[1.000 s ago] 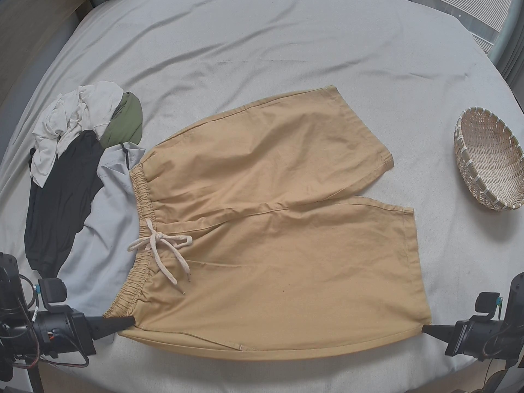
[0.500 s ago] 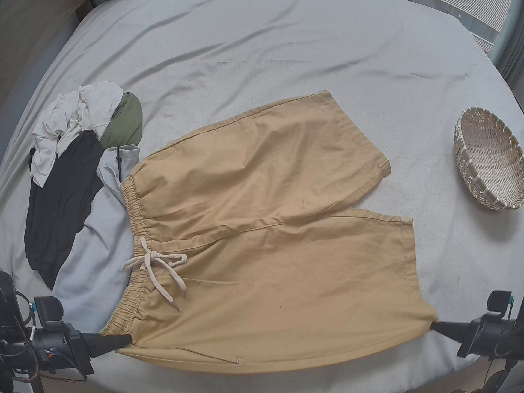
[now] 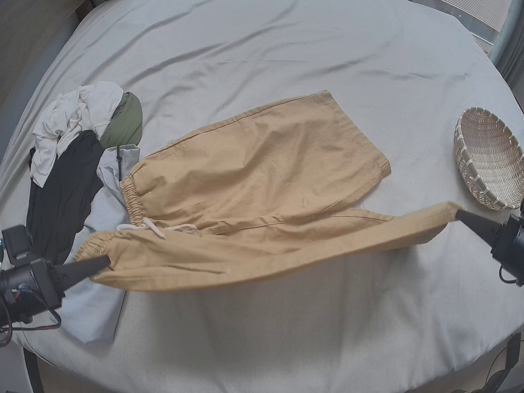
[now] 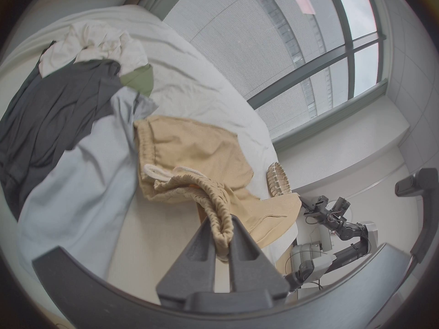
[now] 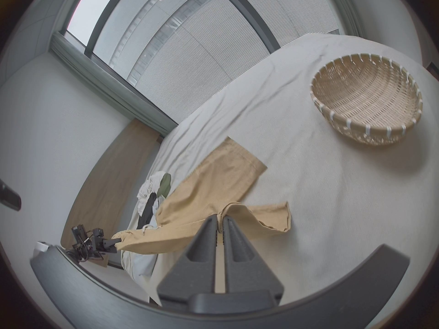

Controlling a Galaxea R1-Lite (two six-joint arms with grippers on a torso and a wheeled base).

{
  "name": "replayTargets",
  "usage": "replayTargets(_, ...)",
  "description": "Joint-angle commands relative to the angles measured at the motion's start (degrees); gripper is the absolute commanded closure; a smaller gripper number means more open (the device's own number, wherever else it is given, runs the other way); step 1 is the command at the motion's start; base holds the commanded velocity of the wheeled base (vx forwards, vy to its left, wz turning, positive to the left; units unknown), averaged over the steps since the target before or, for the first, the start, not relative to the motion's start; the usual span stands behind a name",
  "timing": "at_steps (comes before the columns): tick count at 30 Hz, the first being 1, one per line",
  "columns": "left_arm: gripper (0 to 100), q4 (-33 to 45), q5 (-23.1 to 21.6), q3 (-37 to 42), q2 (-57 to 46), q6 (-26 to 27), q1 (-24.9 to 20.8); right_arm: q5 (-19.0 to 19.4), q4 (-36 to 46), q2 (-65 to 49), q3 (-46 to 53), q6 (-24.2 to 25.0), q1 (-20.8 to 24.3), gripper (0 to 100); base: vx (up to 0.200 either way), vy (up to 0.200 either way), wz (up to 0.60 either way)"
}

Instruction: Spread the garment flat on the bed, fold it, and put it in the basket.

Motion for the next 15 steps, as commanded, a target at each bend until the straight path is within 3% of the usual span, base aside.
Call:
replayTargets(1,100,-1.3,0.4,-2.7,2.2,-0.5,0.2,0.5,-0.2,3.5,-6.4,0.1,-0.7,100,0.0,0.0,0.0)
replayTargets(15,100,-1.3,2.6,-6.7,5.6,-1.4,0.5,1.8,-0.5,14.6,-21.6,0.1,-1.1,100,0.0,0.0,0.0)
